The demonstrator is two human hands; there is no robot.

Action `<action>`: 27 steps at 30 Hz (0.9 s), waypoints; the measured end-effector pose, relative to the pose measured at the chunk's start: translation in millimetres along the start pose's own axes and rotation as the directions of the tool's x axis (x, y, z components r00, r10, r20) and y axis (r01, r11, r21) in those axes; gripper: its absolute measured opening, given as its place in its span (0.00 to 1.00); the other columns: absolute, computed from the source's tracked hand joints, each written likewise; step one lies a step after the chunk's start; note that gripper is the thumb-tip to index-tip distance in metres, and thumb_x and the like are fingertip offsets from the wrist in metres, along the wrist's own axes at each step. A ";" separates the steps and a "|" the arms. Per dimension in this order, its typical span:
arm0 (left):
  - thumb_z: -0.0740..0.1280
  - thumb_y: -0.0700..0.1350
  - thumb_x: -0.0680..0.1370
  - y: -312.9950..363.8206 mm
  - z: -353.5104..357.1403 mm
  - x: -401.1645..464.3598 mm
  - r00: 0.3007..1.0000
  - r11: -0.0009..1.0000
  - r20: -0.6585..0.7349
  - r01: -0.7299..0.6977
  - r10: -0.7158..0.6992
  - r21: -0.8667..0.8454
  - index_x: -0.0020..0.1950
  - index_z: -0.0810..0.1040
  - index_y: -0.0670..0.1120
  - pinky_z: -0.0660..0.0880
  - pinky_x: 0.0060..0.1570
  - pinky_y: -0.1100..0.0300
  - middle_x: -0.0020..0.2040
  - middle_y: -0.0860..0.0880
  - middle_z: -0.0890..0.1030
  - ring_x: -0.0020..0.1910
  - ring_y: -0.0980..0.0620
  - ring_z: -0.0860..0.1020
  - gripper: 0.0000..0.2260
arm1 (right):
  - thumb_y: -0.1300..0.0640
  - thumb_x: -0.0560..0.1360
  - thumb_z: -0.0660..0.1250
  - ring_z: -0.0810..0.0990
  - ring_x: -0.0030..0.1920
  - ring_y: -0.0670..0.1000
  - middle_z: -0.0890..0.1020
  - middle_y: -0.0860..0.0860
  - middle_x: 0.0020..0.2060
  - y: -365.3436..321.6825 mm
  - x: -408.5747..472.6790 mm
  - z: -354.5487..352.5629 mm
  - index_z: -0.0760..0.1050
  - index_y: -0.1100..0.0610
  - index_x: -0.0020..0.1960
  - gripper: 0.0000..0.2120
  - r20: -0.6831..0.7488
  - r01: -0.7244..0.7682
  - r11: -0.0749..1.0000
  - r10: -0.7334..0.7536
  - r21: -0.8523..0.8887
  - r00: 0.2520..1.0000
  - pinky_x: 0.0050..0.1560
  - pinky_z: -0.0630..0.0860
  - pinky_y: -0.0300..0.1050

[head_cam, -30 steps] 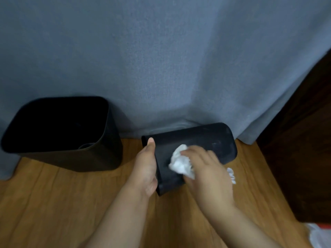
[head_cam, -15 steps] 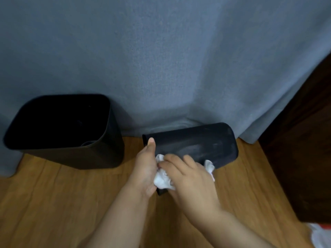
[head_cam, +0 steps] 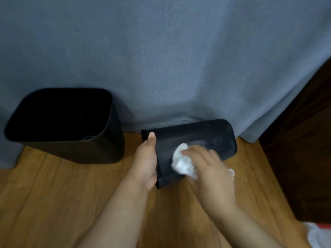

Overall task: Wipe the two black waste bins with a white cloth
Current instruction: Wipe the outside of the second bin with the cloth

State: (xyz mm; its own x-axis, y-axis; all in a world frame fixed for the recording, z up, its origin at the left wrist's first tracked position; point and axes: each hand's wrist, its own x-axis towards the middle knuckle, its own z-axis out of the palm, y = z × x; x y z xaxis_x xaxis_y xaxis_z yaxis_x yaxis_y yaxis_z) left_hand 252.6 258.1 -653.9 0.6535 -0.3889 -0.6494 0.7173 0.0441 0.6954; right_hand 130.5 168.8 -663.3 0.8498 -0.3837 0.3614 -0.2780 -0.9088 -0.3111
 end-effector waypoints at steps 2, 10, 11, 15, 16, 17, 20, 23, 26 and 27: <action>0.56 0.56 0.83 0.9 -2.2 1.0 1.000 0.999 0.009 0.016 -0.015 -0.034 0.65 0.77 0.40 0.78 0.57 0.47 0.57 0.38 0.84 0.56 0.40 0.82 0.23 | 0.55 0.66 0.61 0.75 0.42 0.49 0.79 0.44 0.55 -18.7 -8.7 2.2 0.78 0.48 0.56 0.20 0.084 0.183 0.983 -0.182 -0.003 0.980 0.40 0.69 0.42; 0.55 0.57 0.84 0.6 -3.9 -1.1 0.999 0.998 0.032 -0.017 0.015 0.052 0.60 0.80 0.44 0.78 0.59 0.47 0.53 0.43 0.86 0.53 0.44 0.84 0.21 | 0.57 0.67 0.62 0.75 0.45 0.51 0.79 0.48 0.55 5.7 -3.0 -5.9 0.77 0.52 0.57 0.19 0.049 -0.033 0.999 0.032 0.014 0.998 0.41 0.75 0.47; 0.55 0.56 0.84 0.6 -3.5 -1.2 1.000 0.999 0.025 -0.018 0.016 0.048 0.60 0.80 0.44 0.78 0.59 0.47 0.52 0.42 0.86 0.53 0.43 0.84 0.21 | 0.55 0.67 0.63 0.75 0.44 0.51 0.79 0.47 0.55 -1.4 -7.0 -4.8 0.78 0.51 0.57 0.19 0.066 0.050 0.999 -0.049 0.001 0.997 0.41 0.73 0.47; 0.56 0.56 0.84 2.5 -3.7 -1.1 1.000 0.999 0.011 -0.015 0.015 0.028 0.62 0.79 0.41 0.77 0.60 0.47 0.53 0.40 0.85 0.54 0.42 0.84 0.22 | 0.55 0.62 0.77 0.76 0.42 0.50 0.80 0.45 0.53 -17.7 -2.8 -5.4 0.78 0.49 0.55 0.22 0.177 0.248 0.969 -0.244 -0.001 0.953 0.36 0.73 0.45; 0.56 0.57 0.83 2.8 -3.8 -0.5 1.000 0.999 0.005 -0.011 0.011 0.033 0.63 0.78 0.42 0.78 0.59 0.47 0.54 0.41 0.85 0.53 0.43 0.84 0.22 | 0.56 0.61 0.77 0.76 0.42 0.51 0.80 0.46 0.53 -17.4 7.2 -4.8 0.78 0.50 0.55 0.22 0.165 0.214 0.977 -0.210 -0.004 0.964 0.35 0.74 0.46; 0.56 0.58 0.83 2.7 -3.6 -0.5 1.000 0.999 0.001 -0.005 0.005 0.042 0.64 0.77 0.43 0.78 0.59 0.47 0.55 0.41 0.85 0.53 0.43 0.84 0.22 | 0.57 0.61 0.77 0.77 0.42 0.52 0.80 0.47 0.53 -17.3 16.6 -3.6 0.78 0.51 0.55 0.23 0.144 0.164 0.986 -0.161 -0.010 0.976 0.34 0.75 0.47; 0.56 0.58 0.83 3.6 -4.1 -0.8 1.000 0.998 -0.006 0.009 -0.009 0.062 0.66 0.75 0.43 0.77 0.61 0.47 0.57 0.41 0.83 0.55 0.44 0.83 0.23 | 0.59 0.61 0.77 0.77 0.44 0.52 0.80 0.47 0.54 -16.6 22.6 -2.2 0.78 0.51 0.56 0.24 0.124 0.113 0.994 -0.111 -0.003 0.986 0.35 0.76 0.48; 0.54 0.56 0.84 5.1 -4.3 -2.5 1.000 0.999 0.018 -0.008 0.007 0.052 0.62 0.78 0.42 0.79 0.56 0.48 0.53 0.41 0.85 0.53 0.43 0.84 0.21 | 0.57 0.59 0.78 0.76 0.44 0.49 0.80 0.45 0.54 -12.5 -10.9 -5.5 0.79 0.50 0.55 0.25 0.197 0.201 0.980 -0.198 0.006 0.960 0.36 0.75 0.44; 0.54 0.57 0.84 4.7 -2.4 -3.0 1.000 0.998 0.002 -0.024 0.024 0.056 0.62 0.78 0.42 0.79 0.56 0.47 0.54 0.40 0.85 0.53 0.42 0.84 0.22 | 0.56 0.60 0.76 0.76 0.42 0.48 0.79 0.45 0.54 -7.9 -14.5 -8.5 0.78 0.50 0.54 0.23 0.211 0.213 0.977 -0.213 0.022 0.954 0.36 0.75 0.43; 0.55 0.57 0.83 3.2 -1.7 -3.4 1.000 0.998 -0.008 -0.019 0.020 0.054 0.63 0.78 0.43 0.79 0.57 0.46 0.54 0.40 0.85 0.53 0.42 0.84 0.22 | 0.56 0.61 0.76 0.76 0.42 0.50 0.79 0.45 0.53 -8.8 -6.7 -7.8 0.78 0.50 0.54 0.22 0.187 0.197 0.980 -0.195 0.010 0.963 0.35 0.75 0.44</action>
State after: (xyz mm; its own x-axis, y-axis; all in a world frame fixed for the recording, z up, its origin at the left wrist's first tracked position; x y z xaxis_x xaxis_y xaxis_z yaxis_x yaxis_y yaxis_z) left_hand 253.0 261.1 -650.0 0.6693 -0.3809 -0.6380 0.6904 0.0015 0.7234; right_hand 123.7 178.0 -656.2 0.9561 -0.1617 0.2445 -0.1010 -0.9648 -0.2430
